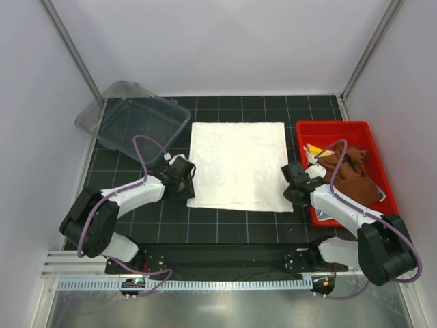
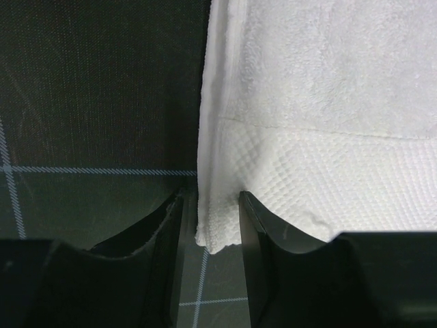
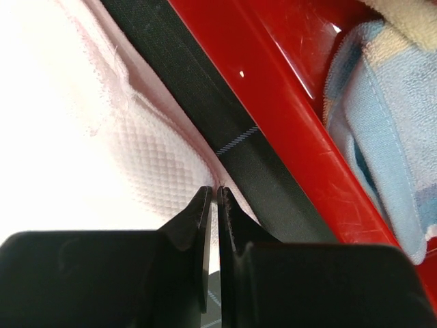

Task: Fold and stack the towels
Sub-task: Fold the towel

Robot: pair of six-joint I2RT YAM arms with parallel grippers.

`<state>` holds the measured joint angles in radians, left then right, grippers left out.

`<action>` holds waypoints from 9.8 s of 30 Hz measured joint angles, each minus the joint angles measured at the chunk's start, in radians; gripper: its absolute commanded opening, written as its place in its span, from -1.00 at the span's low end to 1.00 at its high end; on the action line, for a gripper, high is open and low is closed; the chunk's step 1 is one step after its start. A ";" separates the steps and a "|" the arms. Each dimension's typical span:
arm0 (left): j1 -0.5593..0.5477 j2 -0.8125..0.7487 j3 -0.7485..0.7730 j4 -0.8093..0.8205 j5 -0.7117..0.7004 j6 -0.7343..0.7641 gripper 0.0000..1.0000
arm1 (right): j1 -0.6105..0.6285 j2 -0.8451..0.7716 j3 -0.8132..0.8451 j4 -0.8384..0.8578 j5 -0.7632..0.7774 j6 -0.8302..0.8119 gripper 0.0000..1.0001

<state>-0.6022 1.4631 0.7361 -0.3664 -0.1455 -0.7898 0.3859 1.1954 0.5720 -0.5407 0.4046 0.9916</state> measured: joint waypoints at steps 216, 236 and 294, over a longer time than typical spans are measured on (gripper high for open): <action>0.050 0.247 0.306 -0.175 -0.063 0.018 -1.00 | -0.254 0.459 0.719 -0.322 -0.289 -0.441 -0.98; 0.043 0.165 0.240 -0.200 -0.072 0.035 -1.00 | -0.250 0.191 0.348 -0.268 -0.336 -0.388 -0.98; 0.031 0.054 0.035 0.004 0.118 0.000 -1.00 | -0.194 -0.208 -0.007 -0.359 -0.257 -0.067 -0.98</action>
<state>-0.5709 1.5169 0.7712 -0.3622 -0.0277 -0.7902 0.1921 0.9878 0.5652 -0.9001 0.1478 0.9245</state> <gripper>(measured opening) 0.090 0.101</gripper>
